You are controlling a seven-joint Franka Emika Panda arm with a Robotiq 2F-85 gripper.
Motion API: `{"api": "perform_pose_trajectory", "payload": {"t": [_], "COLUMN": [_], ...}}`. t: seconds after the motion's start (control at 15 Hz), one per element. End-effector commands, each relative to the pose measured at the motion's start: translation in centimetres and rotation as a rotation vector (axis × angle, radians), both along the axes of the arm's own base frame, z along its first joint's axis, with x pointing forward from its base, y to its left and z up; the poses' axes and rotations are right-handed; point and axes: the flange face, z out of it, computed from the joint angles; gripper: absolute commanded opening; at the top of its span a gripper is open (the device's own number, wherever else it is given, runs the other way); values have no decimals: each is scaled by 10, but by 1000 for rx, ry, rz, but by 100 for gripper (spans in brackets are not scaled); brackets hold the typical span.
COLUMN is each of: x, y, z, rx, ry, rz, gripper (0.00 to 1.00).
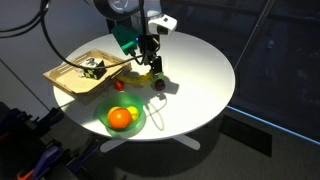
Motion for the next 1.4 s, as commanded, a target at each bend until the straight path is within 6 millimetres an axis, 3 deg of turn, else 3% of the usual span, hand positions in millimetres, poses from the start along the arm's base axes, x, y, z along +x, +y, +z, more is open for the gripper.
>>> {"api": "perform_pose_trajectory", "payload": {"t": [0.0, 0.8, 1.33], "x": [22, 69, 82], "y": [0, 12, 15], "z": [0, -23, -43], "rx": [19, 41, 51], "ry": [1, -18, 6], "rz": [-7, 24, 35], "gripper": [100, 100, 100]}}
